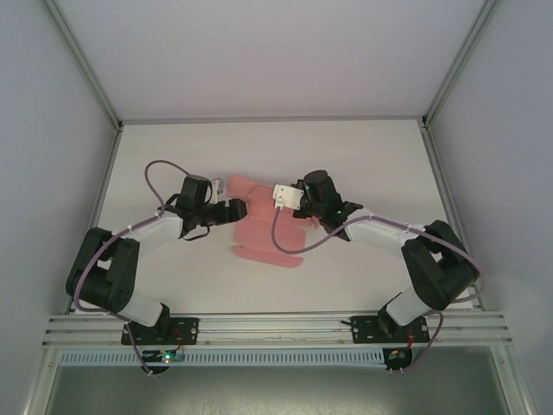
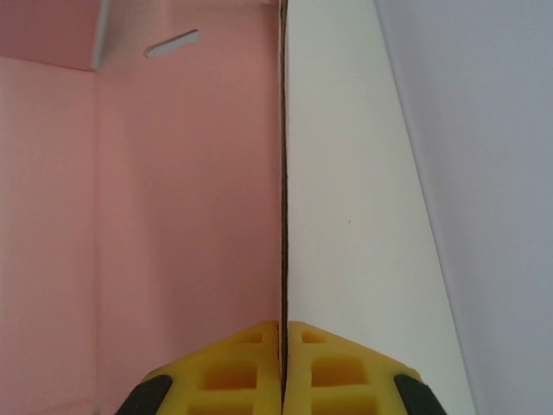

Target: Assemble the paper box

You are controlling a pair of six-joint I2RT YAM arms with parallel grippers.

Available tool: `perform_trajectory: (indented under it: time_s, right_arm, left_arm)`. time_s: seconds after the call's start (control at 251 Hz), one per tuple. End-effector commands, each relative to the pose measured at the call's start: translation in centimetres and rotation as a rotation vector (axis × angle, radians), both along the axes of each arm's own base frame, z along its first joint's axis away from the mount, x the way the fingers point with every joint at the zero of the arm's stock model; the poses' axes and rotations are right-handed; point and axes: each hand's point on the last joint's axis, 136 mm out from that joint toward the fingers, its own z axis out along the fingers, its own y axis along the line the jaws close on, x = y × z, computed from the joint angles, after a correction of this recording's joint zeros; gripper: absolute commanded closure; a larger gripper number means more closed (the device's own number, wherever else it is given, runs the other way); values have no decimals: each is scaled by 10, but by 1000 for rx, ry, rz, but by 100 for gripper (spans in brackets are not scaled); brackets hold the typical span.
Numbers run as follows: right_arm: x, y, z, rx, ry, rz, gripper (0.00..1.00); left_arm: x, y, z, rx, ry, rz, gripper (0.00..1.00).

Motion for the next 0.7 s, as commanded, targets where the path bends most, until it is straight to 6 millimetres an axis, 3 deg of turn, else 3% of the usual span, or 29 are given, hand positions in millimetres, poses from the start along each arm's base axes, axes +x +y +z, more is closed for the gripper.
perform_trajectory:
  time_s: [0.0, 0.144, 0.371, 0.543, 0.694]
  right_arm:
    - [4, -7, -12, -146, -35, -21, 100]
    - [7, -5, -19, -226, -139, -27, 100]
    - [7, -4, -14, -269, -280, -46, 100]
    - [1, 0, -11, -244, -339, -14, 100]
    - [-4, 3, -10, -299, -460, 3, 100]
  left_arm:
    - [-21, 14, -6, 82, 41, 23, 10]
    - [-29, 32, 6, 149, -1, 73, 0]
    - [-25, 69, 30, 265, -79, 240, 0]
    - [-5, 97, 34, 288, -113, 403, 0]
    - [24, 105, 32, 250, -115, 460, 0]
